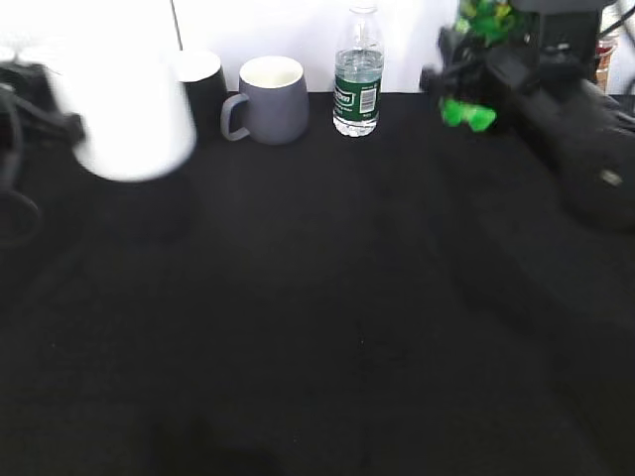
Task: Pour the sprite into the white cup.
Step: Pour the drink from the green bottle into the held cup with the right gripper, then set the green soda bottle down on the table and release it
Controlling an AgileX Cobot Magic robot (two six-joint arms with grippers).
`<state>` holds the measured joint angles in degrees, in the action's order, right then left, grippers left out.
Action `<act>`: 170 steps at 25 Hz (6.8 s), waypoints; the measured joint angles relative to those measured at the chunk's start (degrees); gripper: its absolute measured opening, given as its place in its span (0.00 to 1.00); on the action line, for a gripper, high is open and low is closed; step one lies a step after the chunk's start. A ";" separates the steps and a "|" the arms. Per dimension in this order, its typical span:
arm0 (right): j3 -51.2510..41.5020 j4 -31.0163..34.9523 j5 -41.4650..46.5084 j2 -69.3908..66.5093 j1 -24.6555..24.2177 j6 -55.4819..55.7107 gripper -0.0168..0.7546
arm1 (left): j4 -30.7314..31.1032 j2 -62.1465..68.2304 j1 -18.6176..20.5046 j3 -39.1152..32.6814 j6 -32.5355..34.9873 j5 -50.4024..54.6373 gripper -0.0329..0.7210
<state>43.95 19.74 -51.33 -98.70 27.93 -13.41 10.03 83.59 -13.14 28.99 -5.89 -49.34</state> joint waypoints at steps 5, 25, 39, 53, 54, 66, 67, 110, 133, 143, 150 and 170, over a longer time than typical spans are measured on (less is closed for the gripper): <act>-1.92 -9.95 7.70 3.14 4.06 -8.27 0.54 | 0.81 3.61 -7.22 0.00 -0.25 -0.39 0.12; -0.20 -10.26 11.05 3.24 2.79 -68.44 0.54 | 9.73 6.26 -9.01 0.00 -0.27 1.20 0.12; -0.20 -10.32 8.04 3.24 2.79 -81.35 0.54 | 13.60 6.26 -9.01 0.00 -0.32 2.50 0.12; -0.20 -10.50 7.13 3.25 2.79 -83.76 0.54 | 13.83 6.26 -9.01 0.00 -0.27 3.28 0.12; -0.20 -10.50 7.06 3.25 2.79 -83.86 0.54 | 13.83 6.26 -9.01 0.00 -0.27 3.33 0.12; -0.20 -10.55 6.31 3.36 2.79 -84.18 0.54 | 13.84 6.26 -9.01 0.00 -0.27 3.33 0.12; -0.20 -10.55 6.31 3.36 2.79 -84.20 0.54 | 13.84 6.26 -9.01 0.00 -0.27 3.33 0.12; -0.20 11.35 4.56 3.36 -0.52 -11.06 0.54 | -6.94 8.69 11.44 0.83 2.22 -6.65 0.11; -0.20 11.62 4.30 0.29 -0.54 -6.03 0.53 | -10.35 46.51 14.39 40.92 4.25 -2.50 0.28; -0.20 11.62 3.48 0.00 -0.54 -5.98 0.53 | -10.72 36.94 14.45 24.15 4.03 -7.48 0.48; 13.21 11.11 -2.39 -15.38 -2.06 -4.14 0.53 | -7.61 2.28 13.08 -1.89 0.61 0.82 0.48; 32.92 4.21 -0.15 -35.71 -6.83 1.79 0.80 | -5.88 -9.29 7.48 -2.20 0.41 11.68 0.48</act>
<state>76.87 23.95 -51.48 -134.41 21.10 -11.62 4.15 74.30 -5.66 26.80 -5.48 -37.65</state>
